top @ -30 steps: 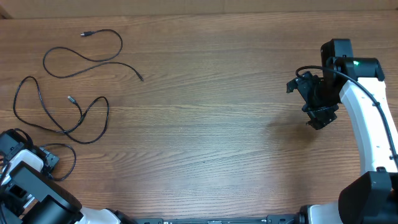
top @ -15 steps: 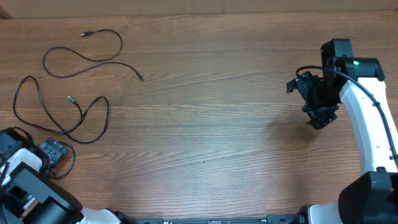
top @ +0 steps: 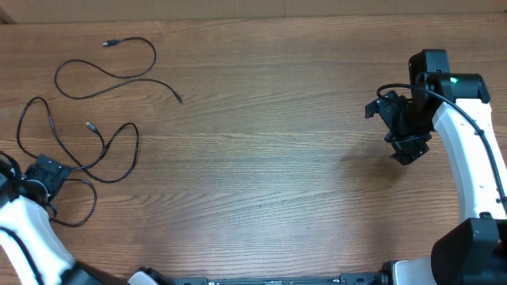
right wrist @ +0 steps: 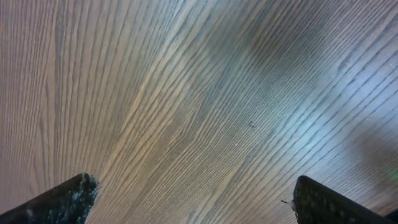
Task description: Untangle cables
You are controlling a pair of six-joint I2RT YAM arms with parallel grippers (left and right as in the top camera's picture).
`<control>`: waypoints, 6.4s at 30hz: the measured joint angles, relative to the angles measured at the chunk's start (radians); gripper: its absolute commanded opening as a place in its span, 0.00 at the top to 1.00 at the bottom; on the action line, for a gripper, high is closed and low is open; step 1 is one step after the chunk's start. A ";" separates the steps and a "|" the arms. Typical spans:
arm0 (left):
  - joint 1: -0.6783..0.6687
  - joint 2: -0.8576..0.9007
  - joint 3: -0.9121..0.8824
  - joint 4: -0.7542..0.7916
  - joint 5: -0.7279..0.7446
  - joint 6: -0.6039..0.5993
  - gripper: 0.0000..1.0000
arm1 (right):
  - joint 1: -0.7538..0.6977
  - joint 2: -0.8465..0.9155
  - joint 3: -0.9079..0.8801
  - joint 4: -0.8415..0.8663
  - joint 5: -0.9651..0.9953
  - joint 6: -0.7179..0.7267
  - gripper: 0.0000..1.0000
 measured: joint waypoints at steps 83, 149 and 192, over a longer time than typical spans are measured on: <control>-0.858 -0.820 0.002 -0.851 0.314 0.016 0.00 | 0.000 0.000 0.000 0.000 0.000 0.000 0.00; -0.959 -1.337 -0.938 0.614 0.055 0.206 0.00 | 0.000 0.000 0.000 0.013 0.000 0.000 0.00; -0.896 -1.337 -0.956 0.588 -0.127 0.267 0.00 | 0.000 0.000 0.000 0.024 0.000 0.000 0.00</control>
